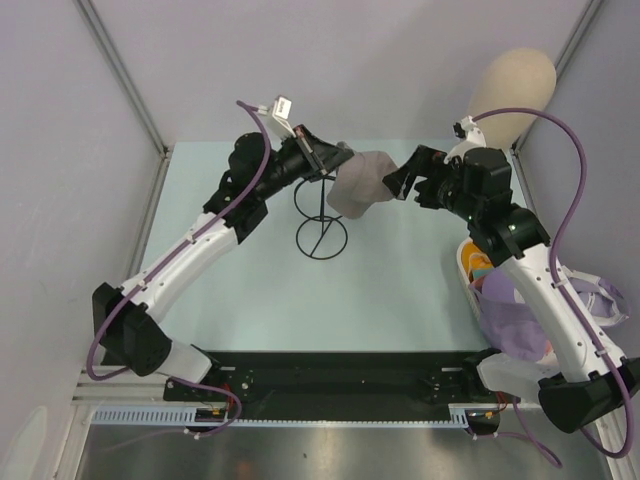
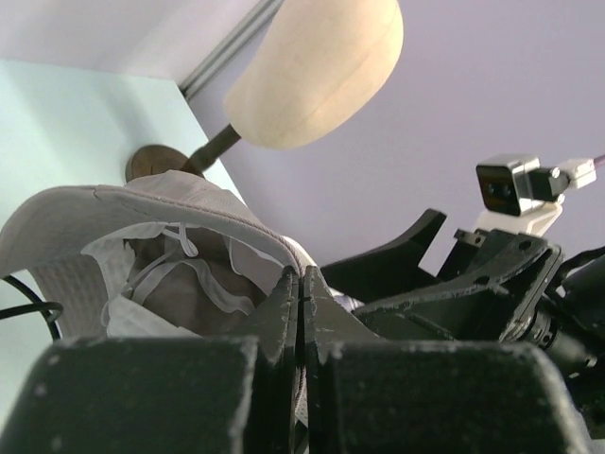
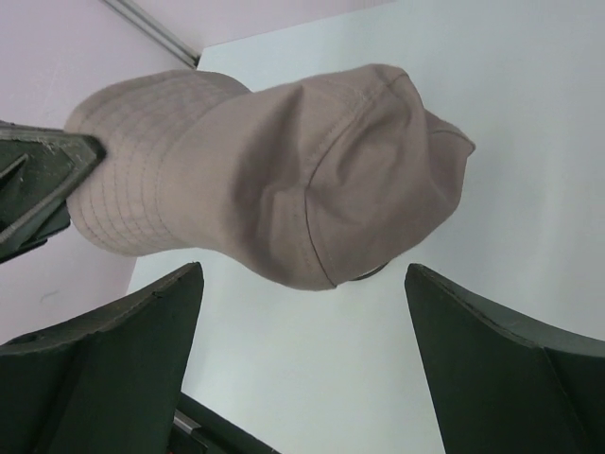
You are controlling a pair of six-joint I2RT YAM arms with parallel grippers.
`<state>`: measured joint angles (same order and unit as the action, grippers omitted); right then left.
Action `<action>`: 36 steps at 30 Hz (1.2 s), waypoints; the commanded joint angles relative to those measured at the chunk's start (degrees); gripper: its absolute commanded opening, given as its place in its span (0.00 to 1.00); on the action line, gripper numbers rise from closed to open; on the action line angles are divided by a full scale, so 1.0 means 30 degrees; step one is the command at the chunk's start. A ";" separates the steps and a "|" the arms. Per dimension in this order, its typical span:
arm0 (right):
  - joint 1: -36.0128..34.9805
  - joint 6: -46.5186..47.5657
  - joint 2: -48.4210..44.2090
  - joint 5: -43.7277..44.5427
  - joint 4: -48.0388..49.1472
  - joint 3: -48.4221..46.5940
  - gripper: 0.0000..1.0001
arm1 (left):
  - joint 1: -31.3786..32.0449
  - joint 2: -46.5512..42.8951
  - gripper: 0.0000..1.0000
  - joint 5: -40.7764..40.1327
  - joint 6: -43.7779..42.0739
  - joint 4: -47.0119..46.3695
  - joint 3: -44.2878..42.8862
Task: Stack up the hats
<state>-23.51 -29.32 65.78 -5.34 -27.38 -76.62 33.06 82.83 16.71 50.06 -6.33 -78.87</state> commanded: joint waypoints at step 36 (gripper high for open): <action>0.0981 0.1365 0.0515 0.0843 -0.0894 -0.0593 0.93 | -0.7825 -0.3937 0.00 -0.0208 -0.3299 0.1027 0.9675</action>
<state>-20.75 -26.28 67.24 -4.19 -29.80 -76.62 10.50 73.06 15.84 42.81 -0.95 -52.77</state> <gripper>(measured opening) 0.929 0.012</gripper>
